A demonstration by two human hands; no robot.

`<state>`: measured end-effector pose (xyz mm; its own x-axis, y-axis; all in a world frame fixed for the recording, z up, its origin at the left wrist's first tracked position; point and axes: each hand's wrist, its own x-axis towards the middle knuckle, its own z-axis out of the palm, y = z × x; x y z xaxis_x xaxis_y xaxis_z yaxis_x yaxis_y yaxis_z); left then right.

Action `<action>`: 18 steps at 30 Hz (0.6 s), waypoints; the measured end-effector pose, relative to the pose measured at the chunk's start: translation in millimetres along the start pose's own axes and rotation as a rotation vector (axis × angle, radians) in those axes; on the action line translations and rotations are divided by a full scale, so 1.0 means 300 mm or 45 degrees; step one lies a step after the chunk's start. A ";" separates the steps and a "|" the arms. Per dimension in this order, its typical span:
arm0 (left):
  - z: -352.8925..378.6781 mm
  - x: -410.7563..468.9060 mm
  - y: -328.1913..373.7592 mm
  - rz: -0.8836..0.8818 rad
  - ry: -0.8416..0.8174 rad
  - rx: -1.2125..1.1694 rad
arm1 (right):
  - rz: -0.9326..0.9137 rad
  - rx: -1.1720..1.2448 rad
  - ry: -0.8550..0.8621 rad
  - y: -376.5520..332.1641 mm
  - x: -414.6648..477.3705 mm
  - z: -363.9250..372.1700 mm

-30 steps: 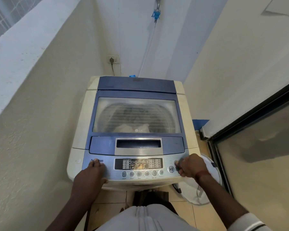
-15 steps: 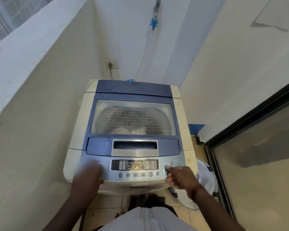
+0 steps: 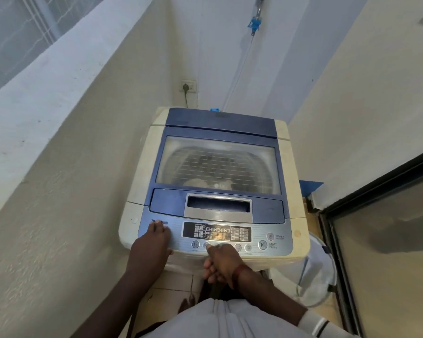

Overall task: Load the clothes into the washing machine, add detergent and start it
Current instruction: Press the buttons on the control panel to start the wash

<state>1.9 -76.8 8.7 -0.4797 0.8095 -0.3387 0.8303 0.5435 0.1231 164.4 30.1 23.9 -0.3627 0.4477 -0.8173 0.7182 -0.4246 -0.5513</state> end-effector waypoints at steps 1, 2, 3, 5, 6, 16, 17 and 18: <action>0.000 -0.001 0.002 -0.003 -0.004 0.006 | -0.009 0.010 0.018 0.000 0.004 0.008; 0.000 0.000 0.003 -0.005 -0.007 0.015 | -0.025 0.016 0.039 0.002 0.012 0.016; -0.001 0.000 0.003 -0.006 -0.011 0.023 | -0.033 0.023 0.057 0.003 0.017 0.023; -0.002 0.002 0.003 -0.005 -0.022 0.028 | -0.013 0.025 0.062 -0.001 0.021 0.032; -0.002 0.004 0.002 -0.003 -0.031 0.032 | 0.005 0.014 0.053 -0.005 0.021 0.033; -0.039 0.015 0.035 0.009 -0.043 0.105 | -0.034 -0.015 -0.106 0.010 0.003 -0.027; -0.038 0.013 0.034 0.013 -0.035 0.099 | -0.042 -0.013 -0.119 0.027 -0.006 -0.052; -0.034 0.012 0.032 0.016 -0.025 0.092 | -0.046 -0.012 -0.104 0.049 -0.016 -0.081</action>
<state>5.1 -66.5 18.3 -0.4637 0.8115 -0.3557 0.8551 0.5150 0.0602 191.1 40.7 23.8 -0.4356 0.3966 -0.8081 0.7094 -0.4014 -0.5794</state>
